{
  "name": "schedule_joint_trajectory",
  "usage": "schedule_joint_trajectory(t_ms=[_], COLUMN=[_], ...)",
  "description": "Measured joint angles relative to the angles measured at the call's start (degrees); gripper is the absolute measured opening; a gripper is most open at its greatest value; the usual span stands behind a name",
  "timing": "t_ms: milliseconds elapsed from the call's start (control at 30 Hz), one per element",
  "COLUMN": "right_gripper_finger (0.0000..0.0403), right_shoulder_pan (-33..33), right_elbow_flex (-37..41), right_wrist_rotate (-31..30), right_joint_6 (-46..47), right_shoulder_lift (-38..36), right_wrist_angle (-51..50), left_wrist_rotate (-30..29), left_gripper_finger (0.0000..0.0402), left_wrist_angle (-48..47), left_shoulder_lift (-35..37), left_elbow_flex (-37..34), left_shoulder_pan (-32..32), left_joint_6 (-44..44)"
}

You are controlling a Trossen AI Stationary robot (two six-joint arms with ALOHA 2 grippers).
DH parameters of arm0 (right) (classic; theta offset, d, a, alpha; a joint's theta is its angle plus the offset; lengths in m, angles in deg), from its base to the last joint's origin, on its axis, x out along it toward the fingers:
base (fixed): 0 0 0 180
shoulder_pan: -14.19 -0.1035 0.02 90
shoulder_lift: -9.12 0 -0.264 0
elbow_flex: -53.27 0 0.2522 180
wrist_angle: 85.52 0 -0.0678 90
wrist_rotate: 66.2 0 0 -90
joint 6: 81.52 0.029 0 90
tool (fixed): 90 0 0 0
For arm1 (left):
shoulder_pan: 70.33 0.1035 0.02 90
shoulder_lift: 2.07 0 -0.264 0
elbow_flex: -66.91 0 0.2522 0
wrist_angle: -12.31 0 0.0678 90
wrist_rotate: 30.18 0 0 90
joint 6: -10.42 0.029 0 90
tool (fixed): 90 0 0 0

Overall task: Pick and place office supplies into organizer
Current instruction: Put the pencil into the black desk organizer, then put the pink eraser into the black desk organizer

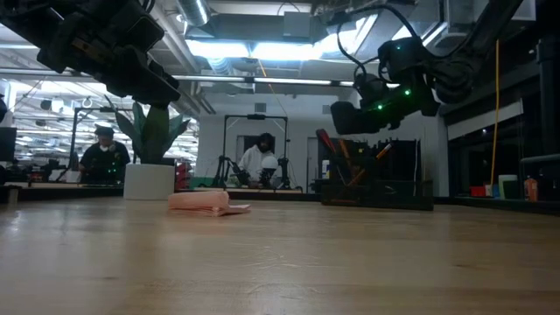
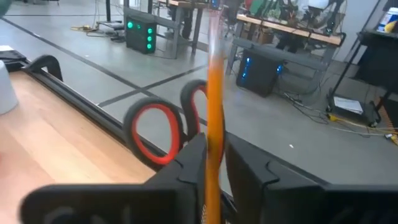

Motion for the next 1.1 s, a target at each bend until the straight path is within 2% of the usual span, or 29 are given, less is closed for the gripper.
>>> schedule_joint_trajectory(t_ms=[267, 467, 633, 833, 900, 967, 1100], right_gripper_finger=[0.0121, 0.0129, 0.0129, 0.0125, 0.0114, 0.0097, 0.005], right_shoulder_pan=[-0.4, -2.6, -5.7, -9.2, -10.2, -11.0, -12.4], right_elbow_flex=[-0.6, -0.6, -0.6, -0.6, -0.6, -0.7, -0.7], right_wrist_rotate=[0.0, 0.1, 0.2, 0.2, 2.5, 7.3, 15.3], right_joint_6=[-1.6, -5.6, -8.7, -8.8, -8.7, -7.8, -3.9], right_shoulder_lift=[0.0, -1.1, -5.5, -11.6, -13.0, -13.6, -13.5], right_wrist_angle=[0.0, 0.3, 0.4, -0.4, -1.0, -2.7, -6.7], left_wrist_rotate=[0.0, -0.6, -6.7, -12.8, -14.2, -15.9, -16.8], left_gripper_finger=[0.0006, 0.0006, 0.0006, 0.0006, 0.0006, 0.0006, 0.0006], left_wrist_angle=[0.0, 0.1, 2.4, 10.6, 12.8, 14.0, 9.7], left_shoulder_lift=[0.0, 0.0, 0.0, 0.0, 0.0, 0.0, 0.0], left_elbow_flex=[0.0, 0.0, 0.0, 0.0, 0.0, 0.1, 2.3], left_shoulder_pan=[0.0, 0.0, 0.0, 0.0, 0.0, 0.0, 0.2], left_joint_6=[-0.7, -1.0, -1.0, -0.8, 0.8, 3.4, 5.9])
